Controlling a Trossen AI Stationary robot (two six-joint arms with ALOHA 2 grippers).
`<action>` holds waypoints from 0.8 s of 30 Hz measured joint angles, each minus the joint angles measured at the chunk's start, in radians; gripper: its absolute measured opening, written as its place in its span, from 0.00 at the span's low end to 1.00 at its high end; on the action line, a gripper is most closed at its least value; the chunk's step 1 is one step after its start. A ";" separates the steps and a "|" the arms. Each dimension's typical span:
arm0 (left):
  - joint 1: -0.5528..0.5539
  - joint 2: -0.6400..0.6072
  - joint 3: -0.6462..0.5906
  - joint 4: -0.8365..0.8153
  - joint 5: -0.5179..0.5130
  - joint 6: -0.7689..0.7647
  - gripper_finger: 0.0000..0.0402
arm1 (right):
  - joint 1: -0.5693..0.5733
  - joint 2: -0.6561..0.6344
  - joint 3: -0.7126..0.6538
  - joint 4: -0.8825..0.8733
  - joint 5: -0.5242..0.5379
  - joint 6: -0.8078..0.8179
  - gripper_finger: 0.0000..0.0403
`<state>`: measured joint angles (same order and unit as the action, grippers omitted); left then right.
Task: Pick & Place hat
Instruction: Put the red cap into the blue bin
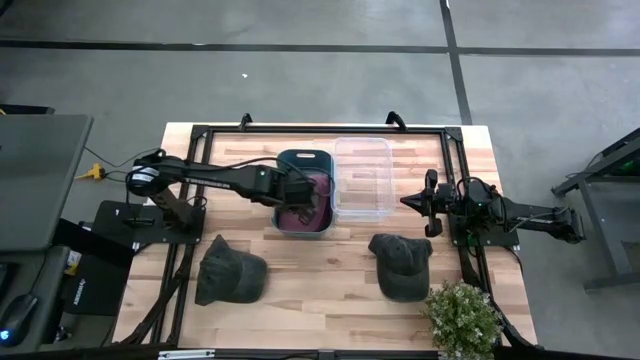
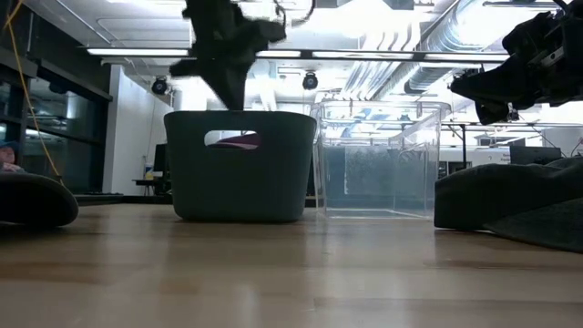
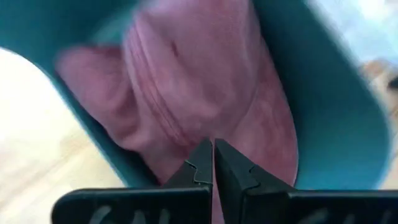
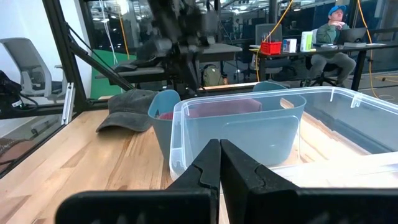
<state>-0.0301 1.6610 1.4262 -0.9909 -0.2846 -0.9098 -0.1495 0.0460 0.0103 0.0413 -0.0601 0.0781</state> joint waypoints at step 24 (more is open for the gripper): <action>0.043 0.016 -0.142 0.133 0.113 0.004 0.00 | 0.000 0.000 0.000 0.000 0.000 0.000 0.00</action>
<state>0.0128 1.6770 1.2844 -0.8581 -0.1713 -0.9062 -0.1497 0.0463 0.0105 0.0410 -0.0601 0.0784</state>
